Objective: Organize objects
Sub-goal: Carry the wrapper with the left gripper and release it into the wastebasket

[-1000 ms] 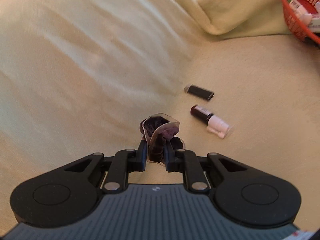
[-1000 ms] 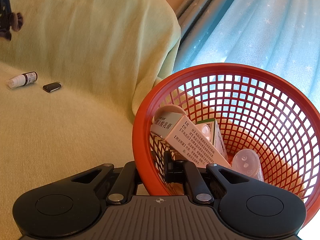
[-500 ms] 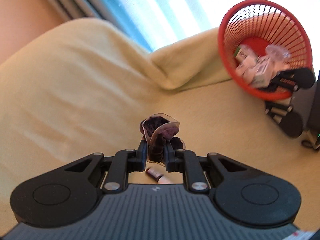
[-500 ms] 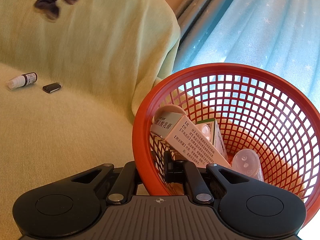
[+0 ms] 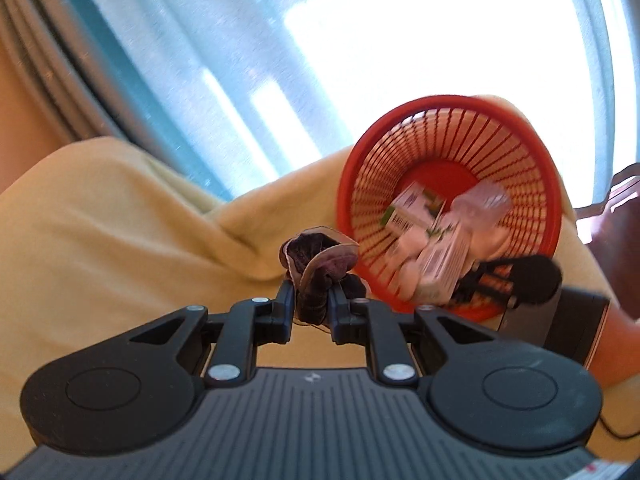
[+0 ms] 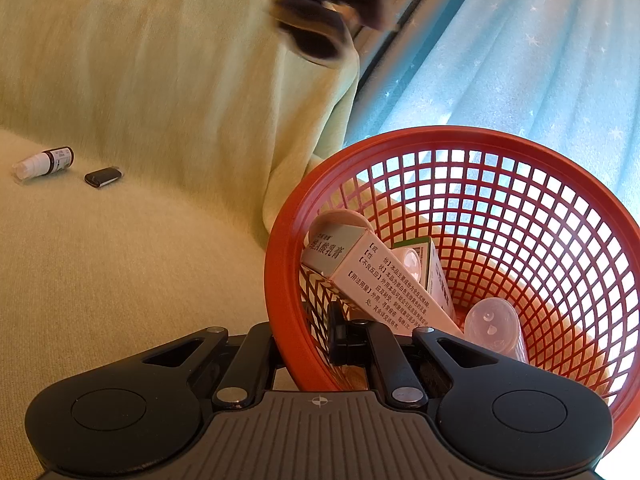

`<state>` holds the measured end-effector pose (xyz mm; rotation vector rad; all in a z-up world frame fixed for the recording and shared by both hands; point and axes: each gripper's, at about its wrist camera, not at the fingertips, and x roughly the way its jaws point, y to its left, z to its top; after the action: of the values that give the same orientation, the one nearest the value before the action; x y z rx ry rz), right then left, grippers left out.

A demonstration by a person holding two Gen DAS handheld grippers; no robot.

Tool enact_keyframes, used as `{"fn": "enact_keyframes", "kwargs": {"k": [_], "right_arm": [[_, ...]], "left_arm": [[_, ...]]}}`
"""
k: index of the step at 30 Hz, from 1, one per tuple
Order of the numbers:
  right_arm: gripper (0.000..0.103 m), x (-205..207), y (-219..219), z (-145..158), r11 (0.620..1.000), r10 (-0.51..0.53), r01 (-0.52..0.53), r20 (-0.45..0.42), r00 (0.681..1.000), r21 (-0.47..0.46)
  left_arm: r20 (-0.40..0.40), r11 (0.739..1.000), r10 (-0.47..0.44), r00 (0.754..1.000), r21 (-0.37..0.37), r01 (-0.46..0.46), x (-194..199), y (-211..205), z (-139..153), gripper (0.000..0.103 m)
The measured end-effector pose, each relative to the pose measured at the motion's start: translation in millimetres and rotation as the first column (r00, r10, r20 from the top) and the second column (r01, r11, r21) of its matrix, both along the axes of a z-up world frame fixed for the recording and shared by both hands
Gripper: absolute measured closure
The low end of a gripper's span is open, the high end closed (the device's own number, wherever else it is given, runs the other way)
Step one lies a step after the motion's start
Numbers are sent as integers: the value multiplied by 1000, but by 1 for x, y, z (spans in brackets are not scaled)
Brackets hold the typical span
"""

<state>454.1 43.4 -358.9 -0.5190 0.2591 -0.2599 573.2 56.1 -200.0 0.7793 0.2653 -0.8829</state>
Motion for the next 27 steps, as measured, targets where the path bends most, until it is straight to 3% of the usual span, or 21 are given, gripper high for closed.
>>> {"fn": "enact_keyframes", "kwargs": {"k": [6, 17, 19, 21, 27], "right_arm": [[100, 0, 1, 0, 1000, 0, 0, 2, 1000, 2], [100, 1, 0, 1, 1000, 1, -1, 5, 1000, 12], [100, 2, 1, 1, 1000, 1, -1, 4, 1000, 12], [101, 3, 1, 1, 1000, 2, -2, 2, 1000, 13], [100, 3, 1, 2, 1000, 1, -2, 3, 1000, 13]], "left_arm": [[-14, 996, -89, 996, 1, 89, -9, -44, -2, 89], [-32, 985, -158, 987, 57, 160, -6, -101, -28, 88], [-21, 984, -169, 985, 57, 169, -1, -112, -34, 80], [5, 985, -167, 986, 34, 167, 2, -118, -38, 53], [-1, 989, -143, 990, 22, 143, 6, -103, -32, 53]]}}
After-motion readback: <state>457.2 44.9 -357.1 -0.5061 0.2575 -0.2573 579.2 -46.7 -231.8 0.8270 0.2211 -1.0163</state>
